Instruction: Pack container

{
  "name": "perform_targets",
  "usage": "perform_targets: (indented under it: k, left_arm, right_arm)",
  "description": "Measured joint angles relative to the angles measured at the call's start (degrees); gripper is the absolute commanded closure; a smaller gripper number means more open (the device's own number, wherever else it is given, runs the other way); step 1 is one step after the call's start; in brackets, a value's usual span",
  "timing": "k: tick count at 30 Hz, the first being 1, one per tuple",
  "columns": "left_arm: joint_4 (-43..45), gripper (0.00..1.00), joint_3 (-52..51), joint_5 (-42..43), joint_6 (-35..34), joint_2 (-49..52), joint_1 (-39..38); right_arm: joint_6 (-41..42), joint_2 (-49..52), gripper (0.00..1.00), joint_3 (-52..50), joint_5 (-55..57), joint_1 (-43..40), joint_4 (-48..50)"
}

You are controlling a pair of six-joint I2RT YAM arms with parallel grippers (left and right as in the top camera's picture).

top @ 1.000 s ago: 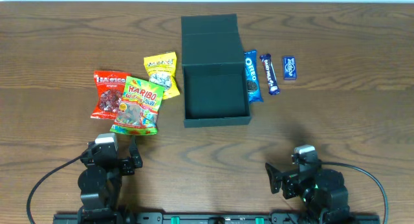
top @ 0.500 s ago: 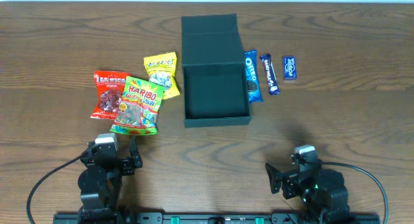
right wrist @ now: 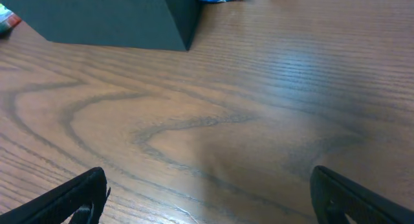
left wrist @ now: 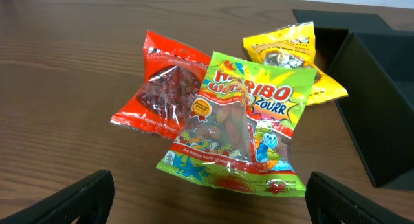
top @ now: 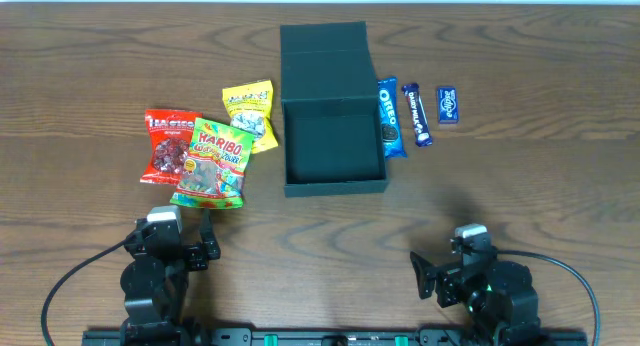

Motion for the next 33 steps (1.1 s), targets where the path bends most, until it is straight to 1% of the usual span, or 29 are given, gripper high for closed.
perform_targets:
  k: [20,22,28,33]
  left_arm:
    - [0.7,0.05,-0.09,-0.68,0.22,0.0,0.0]
    - [2.45,0.05,-0.35,-0.33,0.0,0.0,0.0]
    - [12.26,0.05,-0.7,4.02,-2.43,0.0,0.0]
    - [15.37,0.05,-0.11,5.57,-4.48,1.14,0.0]
  right_arm:
    - [0.0,0.0,0.01,0.0,0.0,0.0,0.0]
    - [0.0,0.0,0.01,0.0,0.0,0.0,0.0]
    - [0.0,0.0,0.01,0.0,-0.02,0.0,0.0]
    - [0.0,0.0,0.01,0.0,-0.02,0.0,0.0]
